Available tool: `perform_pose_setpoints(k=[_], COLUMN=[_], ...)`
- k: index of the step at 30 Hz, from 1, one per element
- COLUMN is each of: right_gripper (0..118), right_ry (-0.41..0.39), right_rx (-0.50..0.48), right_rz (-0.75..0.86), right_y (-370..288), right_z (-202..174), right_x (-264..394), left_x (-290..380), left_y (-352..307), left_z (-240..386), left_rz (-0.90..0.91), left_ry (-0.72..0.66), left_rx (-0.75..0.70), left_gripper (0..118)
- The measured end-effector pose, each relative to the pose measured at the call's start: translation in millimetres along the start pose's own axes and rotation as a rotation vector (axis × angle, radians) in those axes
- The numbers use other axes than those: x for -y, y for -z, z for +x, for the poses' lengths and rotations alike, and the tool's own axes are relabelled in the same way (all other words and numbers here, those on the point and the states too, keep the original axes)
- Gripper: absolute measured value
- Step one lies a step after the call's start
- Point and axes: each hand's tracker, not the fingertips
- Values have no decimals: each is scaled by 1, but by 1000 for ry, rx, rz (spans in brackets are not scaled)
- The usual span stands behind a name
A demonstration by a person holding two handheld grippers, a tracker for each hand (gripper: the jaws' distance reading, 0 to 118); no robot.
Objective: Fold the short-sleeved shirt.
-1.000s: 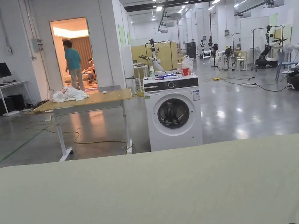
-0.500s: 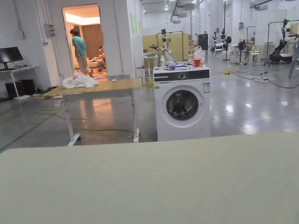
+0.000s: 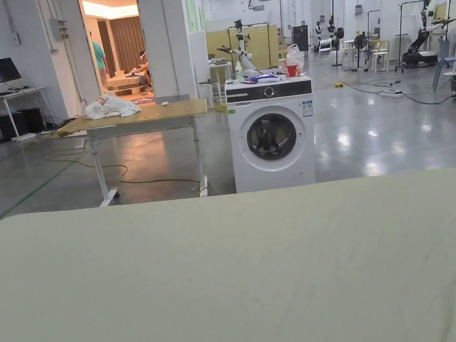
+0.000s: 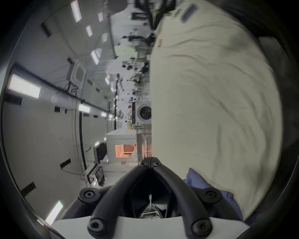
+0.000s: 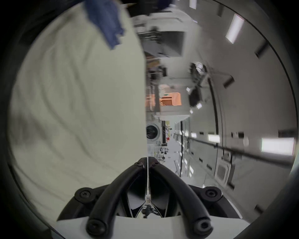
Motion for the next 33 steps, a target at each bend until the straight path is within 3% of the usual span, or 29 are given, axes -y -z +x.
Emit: perform_pose_setpoints(k=[1, 2, 3, 5, 8, 10, 12, 13, 19, 25, 33], right_gripper=[0, 0, 0, 0, 0, 0, 0, 0, 0, 0, 0], right_ry=[-4, 38, 166, 569, 1131, 1390, 1546, 1581, 1523, 1543, 1566], right_rx=[-21, -22, -42, -84, -34, -21, 10, 13, 30, -32, -150], right_rz=[3, 3, -9, -48, -89, -82, -64, -52, -33, 38, 160], right_y=[-4, -6, -8, -8, -9, -7, -11, -12, -15, -2, 20], right_z=[-6, -6, -3, 21, 45, 41, 38, 37, 41, 45, 52], right_x=[-1, -3, -5, 0, 21, 59, 71, 74, 56, 36, -1], left_x=[-5, -12, -17, -24, -1, 16, 29, 33, 26, 32, 71], left_y=[0, -1, -2, -6, -19, -25, -28, -30, -33, -45, -54], left_z=[1, -8, -20, -57, -103, -115, -120, -121, -112, -109, -101], left_rz=[-12, -5, -1, -19, 8, 58, 81, 90, 78, 48, -159], left_ry=[-51, -194, -320, -707, -1236, -1490, -1670, -1729, -1654, -1678, -1642], left_rx=[-28, -68, -94, -142, -184, -185, -172, -164, -185, -202, -274], left_gripper=[0, 0, 0, 0, 0, 0, 0, 0, 0, 0, 0])
